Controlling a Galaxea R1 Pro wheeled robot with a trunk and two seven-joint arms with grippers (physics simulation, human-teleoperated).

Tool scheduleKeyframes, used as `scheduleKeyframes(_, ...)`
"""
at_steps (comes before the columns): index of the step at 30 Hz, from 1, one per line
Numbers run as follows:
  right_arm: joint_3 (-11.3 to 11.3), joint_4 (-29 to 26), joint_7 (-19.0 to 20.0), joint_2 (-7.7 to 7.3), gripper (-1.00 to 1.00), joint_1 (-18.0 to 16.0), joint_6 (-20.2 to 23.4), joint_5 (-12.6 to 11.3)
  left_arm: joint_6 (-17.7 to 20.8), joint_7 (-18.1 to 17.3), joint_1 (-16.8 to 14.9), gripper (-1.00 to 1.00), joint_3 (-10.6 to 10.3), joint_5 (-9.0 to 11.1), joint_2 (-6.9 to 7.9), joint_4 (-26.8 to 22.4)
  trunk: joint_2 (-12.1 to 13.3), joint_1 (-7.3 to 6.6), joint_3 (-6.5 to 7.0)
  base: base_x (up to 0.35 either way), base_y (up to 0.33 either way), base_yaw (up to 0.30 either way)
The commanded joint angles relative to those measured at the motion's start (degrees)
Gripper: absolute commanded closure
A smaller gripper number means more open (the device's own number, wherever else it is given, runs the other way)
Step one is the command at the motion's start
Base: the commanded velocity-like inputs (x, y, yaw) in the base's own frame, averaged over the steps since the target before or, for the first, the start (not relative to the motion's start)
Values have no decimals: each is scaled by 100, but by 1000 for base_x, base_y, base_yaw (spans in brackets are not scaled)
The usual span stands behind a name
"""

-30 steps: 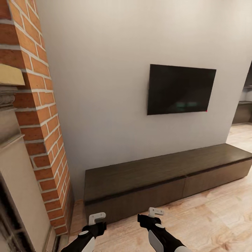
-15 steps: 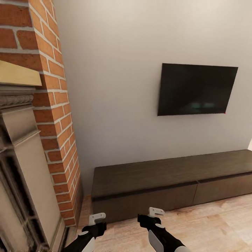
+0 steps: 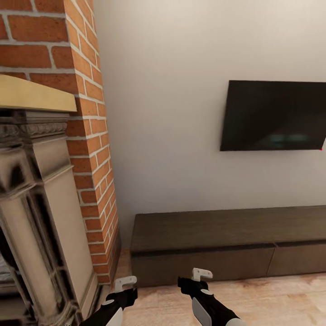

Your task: Place each of the two pumpkins and all three candles from the living room inside a cabinet in the living room (use any cabinet), then make sure every cabinet is closed, and position the cauldron so it is next to a table in the living room.

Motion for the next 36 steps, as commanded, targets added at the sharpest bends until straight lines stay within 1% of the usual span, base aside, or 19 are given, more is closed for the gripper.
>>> scheduleKeyframes(1, 49, -4, -36, -4, -100, -3, -10, -55, -1, 36, -4, -100, -49, 53, 1, -2, -3, -1, -6, 5, -161, 241)
scheduleKeyframes(13, 49, 1, -33, -6, -100, -3, -15, -55, -18, 36, -4, -100, -49, 53, 1, -1, -3, -1, -6, 6, -22, 221)
scheduleKeyframes(32, 49, 5, -17, -6, -100, -3, -18, -57, -18, 36, -4, -100, -49, 53, 1, -1, -3, -1, -6, 0, 0, 9)
scheduleKeyframes(36, 49, 5, -18, -4, -100, -3, -18, -56, -18, 36, -4, -100, -49, 53, 1, -1, -3, -1, -6, 0, -131, 0)
